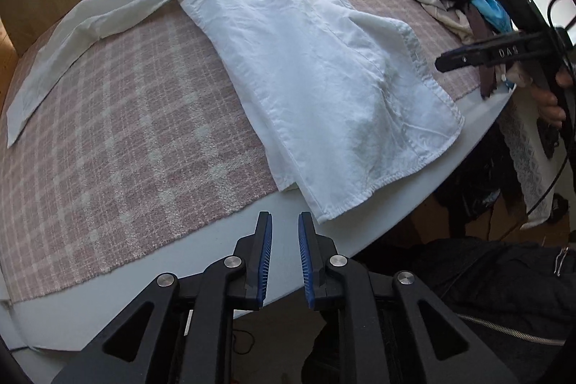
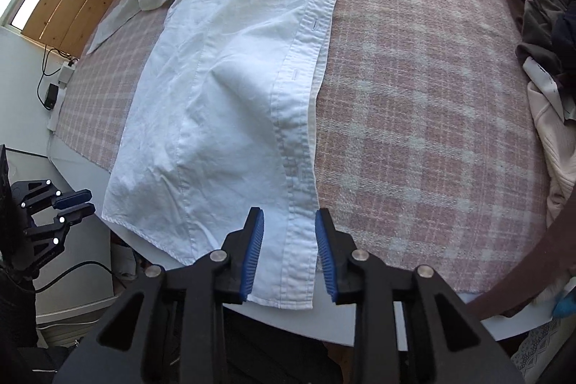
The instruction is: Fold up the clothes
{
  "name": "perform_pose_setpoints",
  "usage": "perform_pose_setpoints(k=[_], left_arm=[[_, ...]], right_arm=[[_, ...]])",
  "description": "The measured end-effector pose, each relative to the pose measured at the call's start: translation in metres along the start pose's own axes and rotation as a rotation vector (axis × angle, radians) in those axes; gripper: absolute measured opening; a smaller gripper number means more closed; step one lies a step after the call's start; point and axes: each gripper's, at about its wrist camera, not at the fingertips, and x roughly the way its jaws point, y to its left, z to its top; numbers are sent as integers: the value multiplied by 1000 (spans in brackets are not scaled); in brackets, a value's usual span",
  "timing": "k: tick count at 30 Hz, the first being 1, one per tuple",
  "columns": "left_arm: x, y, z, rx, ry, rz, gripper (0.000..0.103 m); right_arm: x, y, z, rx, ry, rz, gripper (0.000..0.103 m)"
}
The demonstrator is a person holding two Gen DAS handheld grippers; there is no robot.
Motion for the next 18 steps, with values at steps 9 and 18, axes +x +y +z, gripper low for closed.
perform_pose_setpoints(k=[9,18], left_arm=[[22,31,41,-186,22,-121,14],[39,22,45,-154,55,-108,14]], right_arm=[[22,-5,-17,22,47,-37,44],[28,2,-26,12,52,-32,44]])
